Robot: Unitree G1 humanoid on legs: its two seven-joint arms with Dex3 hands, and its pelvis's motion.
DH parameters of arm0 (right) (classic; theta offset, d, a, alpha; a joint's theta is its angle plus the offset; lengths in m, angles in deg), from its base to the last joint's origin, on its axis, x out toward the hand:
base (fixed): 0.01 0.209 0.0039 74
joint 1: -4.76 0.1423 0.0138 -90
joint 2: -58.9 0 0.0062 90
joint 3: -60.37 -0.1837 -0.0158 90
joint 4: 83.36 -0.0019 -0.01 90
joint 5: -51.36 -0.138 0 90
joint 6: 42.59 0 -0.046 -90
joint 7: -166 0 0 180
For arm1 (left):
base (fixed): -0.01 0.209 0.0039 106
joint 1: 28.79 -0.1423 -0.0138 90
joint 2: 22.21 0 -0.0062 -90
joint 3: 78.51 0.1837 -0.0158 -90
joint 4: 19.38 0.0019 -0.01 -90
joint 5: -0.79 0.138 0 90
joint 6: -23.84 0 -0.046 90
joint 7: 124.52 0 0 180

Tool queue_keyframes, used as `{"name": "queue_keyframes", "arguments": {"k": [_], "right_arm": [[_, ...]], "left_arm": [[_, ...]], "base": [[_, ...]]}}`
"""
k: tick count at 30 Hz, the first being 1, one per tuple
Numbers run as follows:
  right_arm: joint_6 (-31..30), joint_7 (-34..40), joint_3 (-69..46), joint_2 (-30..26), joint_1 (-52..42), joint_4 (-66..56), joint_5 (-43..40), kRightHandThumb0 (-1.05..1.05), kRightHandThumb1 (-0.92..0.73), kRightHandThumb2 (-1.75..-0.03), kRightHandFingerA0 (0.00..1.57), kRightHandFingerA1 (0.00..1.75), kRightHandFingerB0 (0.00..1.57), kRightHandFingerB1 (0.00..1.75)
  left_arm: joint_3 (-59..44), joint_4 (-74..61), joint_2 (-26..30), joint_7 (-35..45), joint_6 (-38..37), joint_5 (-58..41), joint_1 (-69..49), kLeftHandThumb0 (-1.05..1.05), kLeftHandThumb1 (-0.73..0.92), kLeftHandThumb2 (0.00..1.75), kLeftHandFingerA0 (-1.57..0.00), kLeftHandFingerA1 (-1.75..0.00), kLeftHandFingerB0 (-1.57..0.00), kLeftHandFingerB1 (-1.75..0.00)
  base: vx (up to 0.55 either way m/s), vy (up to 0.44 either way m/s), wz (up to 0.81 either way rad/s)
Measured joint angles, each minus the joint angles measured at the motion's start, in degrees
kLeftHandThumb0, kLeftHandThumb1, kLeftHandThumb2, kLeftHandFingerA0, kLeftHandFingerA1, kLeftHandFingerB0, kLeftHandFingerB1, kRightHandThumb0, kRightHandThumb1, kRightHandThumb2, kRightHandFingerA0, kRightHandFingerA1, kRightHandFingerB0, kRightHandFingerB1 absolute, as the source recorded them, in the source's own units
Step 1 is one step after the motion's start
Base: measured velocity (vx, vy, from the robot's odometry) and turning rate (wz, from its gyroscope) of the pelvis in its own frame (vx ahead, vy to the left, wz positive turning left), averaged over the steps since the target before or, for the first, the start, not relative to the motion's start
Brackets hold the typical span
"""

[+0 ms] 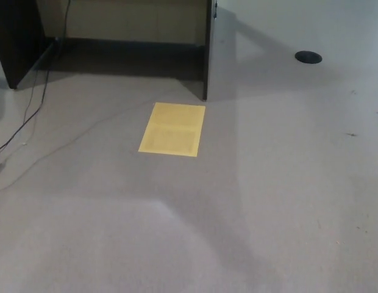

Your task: A person is holding a toilet paper roll and the robot extends its left hand to grab the roll by inserting its thumb into the gap in the middle and brings its hand down by its side. Then it extends its arm again to hand the toilet paper roll back to the person.

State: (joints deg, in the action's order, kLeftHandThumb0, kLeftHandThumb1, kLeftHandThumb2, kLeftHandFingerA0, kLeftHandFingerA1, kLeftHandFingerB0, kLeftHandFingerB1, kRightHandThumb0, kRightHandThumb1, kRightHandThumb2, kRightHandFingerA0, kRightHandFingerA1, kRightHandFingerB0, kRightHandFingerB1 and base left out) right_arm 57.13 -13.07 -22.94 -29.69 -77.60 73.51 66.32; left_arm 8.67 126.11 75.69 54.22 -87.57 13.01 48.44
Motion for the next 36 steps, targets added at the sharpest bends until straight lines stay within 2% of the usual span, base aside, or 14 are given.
{"name": "queue_keyframes", "arguments": {"k": [2, 6, 9, 10, 16, 17, 20, 21, 22, 25, 26, 32, 33, 36], "right_arm": [[0.8, 0.0, 0.3, -0.2, 0.1, 0.8, 0.3, -0.34, -0.62, -0.58, 0.75, 0.63, 0.47, 0.37], [2.2, 0.1, 0.7, -0.5, 0.2, 2.1, 0.6, -0.32, -0.61, -0.58, 0.77, 0.59, 0.48, 0.37], [3.0, 0.2, 0.9, -0.6, 0.8, 2.9, 0.7, -0.33, -0.62, -0.58, 0.76, 0.56, 0.48, 0.37], [3.3, 0.2, 1.0, -0.6, 1.1, 3.0, 0.7, -0.33, -0.62, -0.58, 0.76, 0.56, 0.48, 0.37], [4.2, 0.5, 1.1, -0.6, 2.3, 3.4, 0.7, -0.34, -0.61, -0.58, 0.75, 0.61, 0.48, 0.37], [4.2, 0.5, 1.1, -0.6, 2.4, 3.5, 0.7, -0.34, -0.61, -0.58, 0.76, 0.61, 0.48, 0.37], [4.4, 0.6, 1.4, -0.6, 2.8, 3.6, 0.8, -0.35, -0.61, -0.58, 0.75, 0.61, 0.48, 0.38], [4.5, 0.6, 1.4, -0.6, 3.0, 3.6, 0.8, -0.41, -0.5, -0.79, 0.72, 0.68, 0.42, 0.49], [4.6, 0.6, 1.5, -0.6, 3.2, 3.6, 0.8, -0.34, -0.61, -0.58, 0.78, 0.62, 0.49, 0.37], [4.8, 0.6, 1.5, -0.6, 3.9, 3.7, 0.8, -0.32, -0.61, -0.58, 0.78, 0.62, 0.49, 0.37], [4.9, 0.6, 1.5, -0.6, 4.0, 3.7, 0.8, -0.33, -0.61, -0.58, 0.78, 0.64, 0.49, 0.38], [5.3, 0.8, 1.6, -0.6, 4.4, 4.0, 0.8, -0.33, -0.61, -0.58, 0.78, 0.62, 0.48, 0.37], [5.4, 0.8, 1.6, -0.6, 4.4, 4.0, 0.8, -0.33, -0.61, -0.58, 0.79, 0.63, 0.49, 0.37], [5.5, 0.9, 1.6, -0.6, 4.6, 4.2, 0.8, -0.34, -0.59, -0.58, 0.8, 0.61, 0.51, 0.37]], "left_arm": [[-0.2, 0.3, 0.3, -0.3, -1.9, 0.0, 0.0, -0.19, 0.59, 0.57, -0.38, -0.36, -0.36, -0.32], [-0.7, 0.0, 0.4, -0.6, -5.6, 0.0, -0.3, -0.22, 0.59, 0.58, -0.33, -0.34, -0.35, -0.32], [-2.2, -5.9, 0.4, -0.5, -8.3, -0.7, -1.0, -0.19, 0.56, 0.57, -0.33, -0.35, -0.32, -0.31], [-2.7, -8.7, 0.4, -0.4, -9.0, -1.1, -1.1, -0.27, 0.54, 0.61, -0.3, -0.36, -0.29, -0.33], [-4.6, -24.0, 0.4, 0.4, -10.4, -2.8, -0.7, -0.31, 0.43, 0.59, -0.28, -0.37, -0.24, -0.33], [-4.7, -25.4, 0.4, 0.5, -10.4, -3.0, -0.6, -0.15, 0.35, 0.87, -0.13, -0.52, -0.11, -0.51], [-4.9, -33.2, 0.4, 1.1, -10.5, -3.9, 0.5, -0.18, 0.33, 0.86, -0.09, -0.51, -0.08, -0.49], [-4.9, -36.1, 0.5, 1.4, -10.5, -4.2, 1.2, -0.17, 0.35, 0.87, -0.09, -0.51, -0.07, -0.49], [-4.9, -38.2, 0.5, 1.6, -10.4, -4.3, 1.8, -0.18, 0.36, 0.87, -0.08, -0.51, -0.07, -0.49], [-4.8, -45.8, 0.6, 2.4, -9.6, -4.8, 4.6, -0.2, 0.34, 0.87, -0.08, -0.5, -0.07, -0.49], [-4.7, -48.2, 0.6, 2.6, -9.2, -4.9, 5.7, -0.37, 0.42, 0.59, -0.18, -0.34, -0.16, -0.31], [-2.4, -62.1, 0.6, 4.4, -5.4, -5.9, 13.0, -0.38, 0.43, 0.54, -0.18, -0.3, -0.14, -0.28], [-1.9, -64.0, 0.6, 4.7, -4.7, -6.0, 14.1, -0.24, 0.28, 0.82, 0.0, -0.48, 0.0, -0.48], [0.9, -70.6, 0.1, 5.8, -1.8, -6.5, 18.4, -0.26, 0.25, 0.81, 0.0, -0.48, 0.0, -0.48]], "base": [[0.0, 0.0, 0.0], [0.0, 0.0, 0.0], [0.0, 0.0, 0.0], [0.0, 0.0, 0.0], [0.0, 0.0, 0.0], [0.0, 0.0, 0.0], [0.0, 0.0, 0.0], [0.0, 0.0, 0.0], [0.0, 0.0, 0.0], [0.0, 0.0, 0.0], [0.0, 0.0, 0.0], [0.0, 0.0, 0.0], [0.0, 0.0, 0.0], [0.0, 0.0, 0.0]]}}
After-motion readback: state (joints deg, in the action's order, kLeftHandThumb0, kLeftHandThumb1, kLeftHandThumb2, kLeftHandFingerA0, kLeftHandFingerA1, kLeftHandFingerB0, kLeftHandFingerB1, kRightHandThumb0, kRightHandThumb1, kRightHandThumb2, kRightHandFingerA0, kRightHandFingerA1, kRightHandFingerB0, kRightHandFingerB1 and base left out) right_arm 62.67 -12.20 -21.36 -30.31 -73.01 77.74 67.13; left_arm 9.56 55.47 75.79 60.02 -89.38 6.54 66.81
